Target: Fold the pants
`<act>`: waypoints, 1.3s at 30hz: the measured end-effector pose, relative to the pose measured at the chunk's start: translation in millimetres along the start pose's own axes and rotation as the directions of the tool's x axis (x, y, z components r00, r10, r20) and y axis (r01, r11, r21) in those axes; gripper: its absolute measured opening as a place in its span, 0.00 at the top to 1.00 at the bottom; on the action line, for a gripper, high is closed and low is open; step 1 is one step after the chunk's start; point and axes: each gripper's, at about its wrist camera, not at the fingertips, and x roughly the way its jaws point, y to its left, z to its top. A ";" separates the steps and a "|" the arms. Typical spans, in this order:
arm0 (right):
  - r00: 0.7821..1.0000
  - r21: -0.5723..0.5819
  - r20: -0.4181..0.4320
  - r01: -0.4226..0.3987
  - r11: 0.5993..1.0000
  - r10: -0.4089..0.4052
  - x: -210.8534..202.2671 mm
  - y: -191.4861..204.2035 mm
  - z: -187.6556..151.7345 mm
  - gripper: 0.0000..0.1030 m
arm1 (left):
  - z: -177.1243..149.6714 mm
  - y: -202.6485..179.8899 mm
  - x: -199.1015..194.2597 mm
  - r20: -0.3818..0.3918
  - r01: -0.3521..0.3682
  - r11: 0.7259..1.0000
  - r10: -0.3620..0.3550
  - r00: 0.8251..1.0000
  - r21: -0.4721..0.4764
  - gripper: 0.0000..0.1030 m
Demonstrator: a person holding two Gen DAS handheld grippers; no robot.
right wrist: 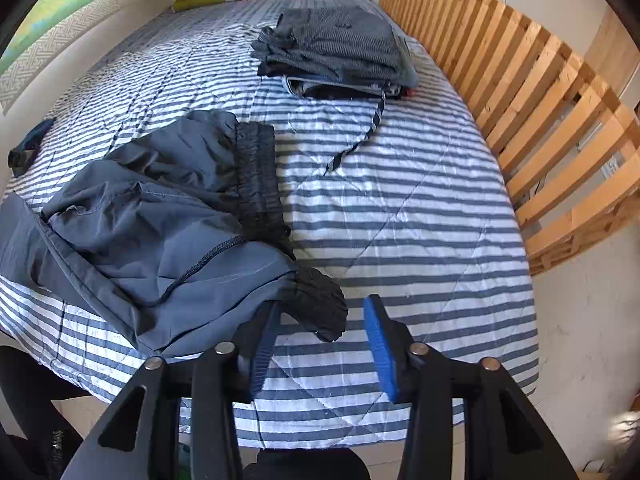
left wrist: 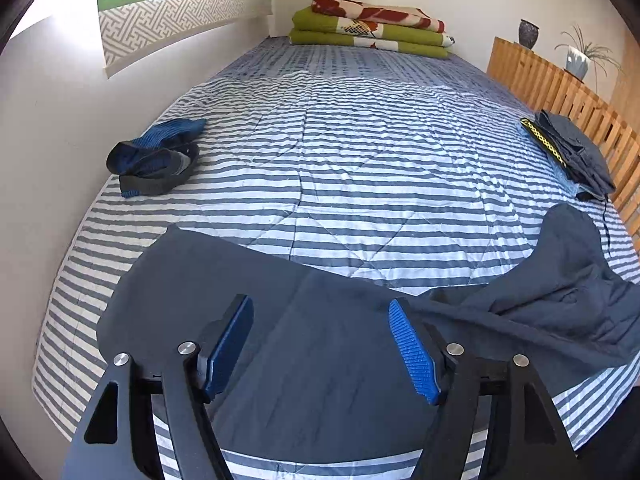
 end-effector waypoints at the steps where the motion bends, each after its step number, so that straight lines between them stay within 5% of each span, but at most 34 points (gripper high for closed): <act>1: 1.000 -0.020 0.013 0.014 1.000 -0.014 -6.0 2.6 2.4 0.53 | 2.0 2.3 3.9 -0.002 -0.010 1.000 0.010 1.000 0.006 0.28; 6: 0.995 -0.023 0.093 0.030 0.999 -0.028 -37.4 5.6 18.3 0.52 | 11.1 31.9 21.7 -0.028 -0.030 0.995 0.027 0.999 -0.092 0.28; 12: 0.974 -0.135 0.112 -0.181 0.974 0.196 -23.4 84.7 59.8 0.50 | 12.0 91.9 39.5 -0.074 -0.080 0.969 0.065 0.995 -0.234 0.28; 17: 0.934 -0.365 -0.012 -0.336 0.868 0.357 30.8 231.4 72.7 0.50 | 5.1 158.9 28.8 -0.080 -0.124 0.921 0.102 0.992 -0.369 0.28; 22: 0.890 -0.492 -0.168 -0.448 0.746 0.424 79.9 358.9 72.0 0.50 | 0.4 215.3 26.5 -0.116 -0.154 0.889 0.115 0.987 -0.432 0.23; 24: 0.881 -0.517 -0.204 -0.468 0.717 0.428 90.8 390.2 69.9 0.50 | 0.7 230.5 33.2 -0.131 -0.154 0.888 0.107 0.986 -0.433 0.13; 28: 0.855 -0.519 -0.252 -0.515 0.683 0.453 99.4 414.8 68.3 0.52 | -4.1 244.7 62.2 -0.178 -0.133 0.880 0.057 0.982 -0.456 0.14; 29: 0.851 -0.520 -0.255 -0.521 0.677 0.459 98.2 416.4 66.7 0.64 | -5.4 244.1 69.3 -0.182 -0.110 0.882 0.028 0.983 -0.459 0.22; 31: 0.856 -0.534 -0.256 -0.512 0.673 0.449 95.1 417.1 63.9 0.87 | -7.8 236.3 80.3 -0.188 -0.053 0.886 -0.040 0.981 -0.461 0.59; 33: 0.859 -0.541 -0.249 -0.507 0.671 0.447 90.6 412.3 62.7 0.95 | -5.2 222.5 85.1 -0.181 -0.042 0.893 -0.045 0.983 -0.448 0.81; 35: 0.866 -0.546 -0.225 -0.491 0.679 0.446 84.0 406.0 65.2 0.98 | 2.4 209.5 83.1 -0.165 -0.043 0.905 -0.030 0.986 -0.423 0.94; 39: 0.882 -0.535 -0.147 -0.452 0.714 0.447 65.9 388.9 79.0 0.99 | 30.1 191.6 60.1 -0.094 0.001 0.917 -0.042 0.995 -0.399 0.98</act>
